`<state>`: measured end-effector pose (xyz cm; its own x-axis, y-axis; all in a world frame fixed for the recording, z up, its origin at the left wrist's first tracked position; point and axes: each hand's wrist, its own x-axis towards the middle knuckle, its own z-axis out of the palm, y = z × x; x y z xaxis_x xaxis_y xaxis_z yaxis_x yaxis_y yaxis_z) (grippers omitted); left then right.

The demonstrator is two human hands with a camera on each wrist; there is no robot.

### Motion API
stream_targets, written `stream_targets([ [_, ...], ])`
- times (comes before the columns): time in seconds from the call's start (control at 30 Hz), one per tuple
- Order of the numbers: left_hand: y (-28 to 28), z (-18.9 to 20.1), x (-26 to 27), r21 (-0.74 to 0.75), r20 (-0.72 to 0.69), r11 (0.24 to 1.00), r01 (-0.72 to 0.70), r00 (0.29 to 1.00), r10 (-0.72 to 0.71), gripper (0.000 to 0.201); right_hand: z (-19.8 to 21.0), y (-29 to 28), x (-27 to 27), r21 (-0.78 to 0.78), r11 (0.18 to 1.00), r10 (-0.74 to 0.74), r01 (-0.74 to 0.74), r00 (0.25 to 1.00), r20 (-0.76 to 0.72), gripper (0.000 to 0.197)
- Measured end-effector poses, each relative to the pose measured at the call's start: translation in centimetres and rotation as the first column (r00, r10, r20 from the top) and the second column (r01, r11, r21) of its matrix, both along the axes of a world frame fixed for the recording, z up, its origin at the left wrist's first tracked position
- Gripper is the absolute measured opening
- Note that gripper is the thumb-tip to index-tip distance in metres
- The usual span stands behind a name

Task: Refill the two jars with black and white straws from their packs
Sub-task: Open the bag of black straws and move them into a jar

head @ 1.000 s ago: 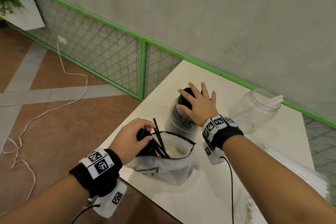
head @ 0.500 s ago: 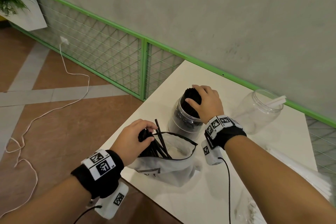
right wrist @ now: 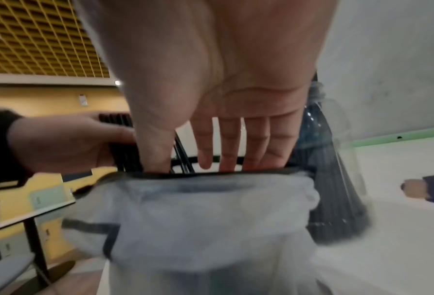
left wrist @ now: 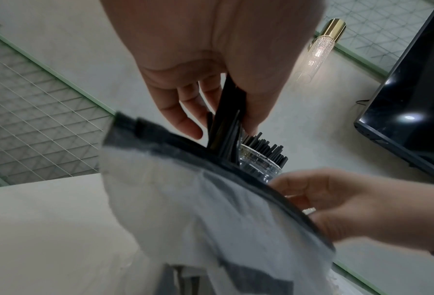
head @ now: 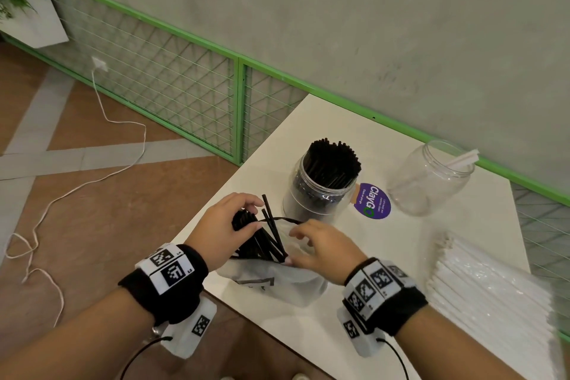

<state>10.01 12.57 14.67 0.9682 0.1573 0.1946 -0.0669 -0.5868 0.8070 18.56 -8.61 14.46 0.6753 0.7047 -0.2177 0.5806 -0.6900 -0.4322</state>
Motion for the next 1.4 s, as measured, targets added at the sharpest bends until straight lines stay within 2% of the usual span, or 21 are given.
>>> stream_targets([
  [0.1,-0.1,0.1,-0.5,-0.033,-0.057,0.999,-0.034,0.998,0.032,0.047,-1.4,-0.4,-1.3,-0.032,0.998,-0.055,0.056,0.998,0.016,0.071],
  [0.17,0.2,0.0,-1.2,-0.072,-0.117,0.995,-0.072,0.991,0.063,0.073,-2.0,-0.5,-1.9,-0.012,0.996,-0.084,0.084,0.996,0.019,0.078],
  [0.23,0.8,-0.6,-2.4,-0.049,-0.208,0.996,-0.081,0.976,0.069,0.101,-2.4,-0.5,-2.3,-0.007,0.994,-0.106,0.106,0.994,0.022,0.084],
  [0.3,1.4,-1.4,-3.6,0.011,-0.38,1.0,-0.026,0.924,0.028,0.127,-2.7,-0.4,-2.5,0.002,0.993,-0.118,0.118,0.993,0.001,0.089],
  [0.37,1.5,-2.0,-4.4,0.011,-0.55,0.999,0.047,0.834,-0.033,0.14,-3.0,-0.1,-2.6,0.0,0.992,-0.125,0.125,0.992,-0.028,0.094],
  [0.4,1.4,-2.3,-4.4,0.005,-0.605,0.998,0.067,0.795,-0.051,0.14,-3.1,0.0,-2.5,0.0,0.991,-0.132,0.132,0.99,-0.056,0.096],
  [0.43,1.1,-2.6,-4.3,0.007,-0.632,0.997,0.073,0.773,-0.052,0.131,-3.2,0.2,-2.3,0.002,0.99,-0.141,0.141,0.986,-0.092,0.098],
  [0.47,0.7,-2.9,-4.0,0.011,-0.633,0.998,0.06,0.773,-0.039,0.113,-3.2,0.4,-2.2,0.006,0.988,-0.15,0.152,0.98,-0.133,0.099],
  [0.6,-0.2,-3.1,-3.0,-0.067,-0.481,0.996,-0.066,0.877,0.026,0.048,-3.3,1.2,-1.4,0.126,0.963,-0.185,0.238,0.925,-0.333,0.107],
  [0.67,-0.3,-2.7,-2.7,-0.09,-0.4,0.993,-0.08,0.916,0.038,0.036,-3.3,1.6,-1.0,0.152,0.962,-0.163,0.226,0.925,-0.343,0.11],
  [0.83,-0.7,-1.1,-2.1,-0.179,-0.223,0.98,-0.085,0.974,0.044,0.034,-2.5,2.3,-1.0,0.333,0.912,-0.114,0.239,0.928,-0.354,0.093],
  [0.97,-1.4,0.0,-1.8,-0.192,-0.14,0.981,-0.038,0.99,0.01,0.041,-2.0,3.2,-1.6,0.427,0.868,-0.114,0.254,0.939,-0.325,0.066],
  [1.1,-1.5,-0.1,-1.8,-0.166,-0.132,0.984,-0.056,0.991,0.035,0.042,-2.0,3.3,-1.7,0.47,0.83,-0.135,0.299,0.927,-0.351,0.035],
  [1.23,-1.6,-0.2,-1.8,-0.169,-0.143,0.984,-0.064,0.989,0.04,0.044,-1.9,3.2,-1.7,0.488,0.815,-0.13,0.312,0.919,-0.371,0.031],
  [1.4,-1.8,-0.6,-1.8,-0.21,-0.163,0.977,-0.031,0.987,-0.004,0.042,-1.7,3.5,-1.6,0.44,0.86,-0.072,0.259,0.914,-0.399,0.032],
])
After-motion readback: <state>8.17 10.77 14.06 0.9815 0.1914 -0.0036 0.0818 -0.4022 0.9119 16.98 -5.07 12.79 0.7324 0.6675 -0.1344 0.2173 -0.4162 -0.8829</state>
